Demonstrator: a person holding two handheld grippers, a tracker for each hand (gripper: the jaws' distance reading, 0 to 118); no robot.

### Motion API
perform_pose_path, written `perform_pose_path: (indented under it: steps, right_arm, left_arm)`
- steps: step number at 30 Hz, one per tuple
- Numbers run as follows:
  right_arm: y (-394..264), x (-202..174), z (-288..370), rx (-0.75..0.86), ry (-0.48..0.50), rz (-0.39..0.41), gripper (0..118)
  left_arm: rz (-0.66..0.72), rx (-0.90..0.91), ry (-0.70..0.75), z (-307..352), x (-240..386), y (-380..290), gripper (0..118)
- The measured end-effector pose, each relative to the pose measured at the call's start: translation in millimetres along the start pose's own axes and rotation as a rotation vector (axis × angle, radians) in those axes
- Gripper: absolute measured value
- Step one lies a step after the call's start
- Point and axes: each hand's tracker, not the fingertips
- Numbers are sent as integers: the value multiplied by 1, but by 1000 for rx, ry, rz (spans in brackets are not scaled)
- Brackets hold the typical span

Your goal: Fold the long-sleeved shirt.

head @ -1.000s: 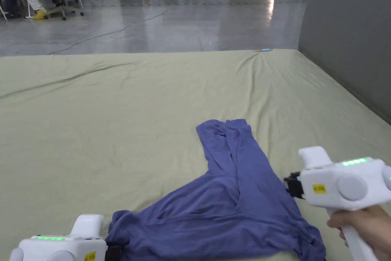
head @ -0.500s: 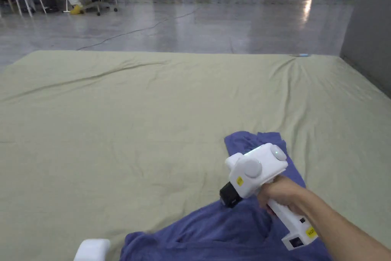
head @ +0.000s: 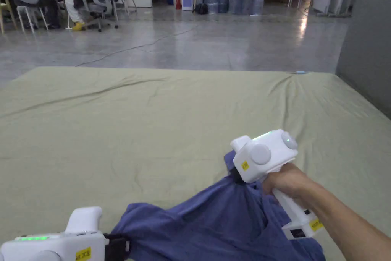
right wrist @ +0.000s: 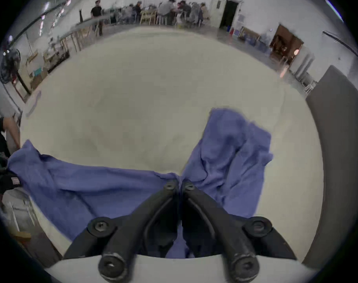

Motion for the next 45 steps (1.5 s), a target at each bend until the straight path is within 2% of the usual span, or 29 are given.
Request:
perform_pose_path:
  steps: [5,9,13,15,18,20,23,24,27,31,36,41,45]
  right_arm:
    - [60,41,110,215,-48,-36,0]
    - [111,65,209,380,-106,-63,0]
    - [168,80,297,502,-244,-35,0]
    - [190,88,331,558,-299,-59,0]
    - [216,99,368,615,-321,-117,0]
    - [228,101,380,631,-335,-120,0]
    - [240,103,388,642,-417,-99,0]
    - [242,105,389,653,-433,-120,0]
    - [240,114,385,644,-406,-158,0]
    - [214,121,349,605,-383,-171,0]
    - [150,124,255,484,-258,-272,0]
    - [95,111,167,342,-236,-249,0]
    - [58,106,161,340,-186,-245,0]
  left_arm:
    - [-46,186,-14,55,23,95,13]
    - [-142,343,8,106,55,188,13]
    - [-197,425,15,148,86,286,13]
    - [-228,456,64,162,99,329,13]
    - [-282,526,139,177,121,376,13]
    - [-271,529,124,180,130,399,13]
    - [-222,551,139,173,135,430,13]
    - [-211,555,150,173,139,437,13]
    - [-212,570,132,171,147,437,13]
    - [-256,535,128,142,136,427,13]
    - [-255,402,132,76,112,367,13]
    - [-243,239,122,5,90,298,13]
    - [-239,232,95,4,78,257,13]
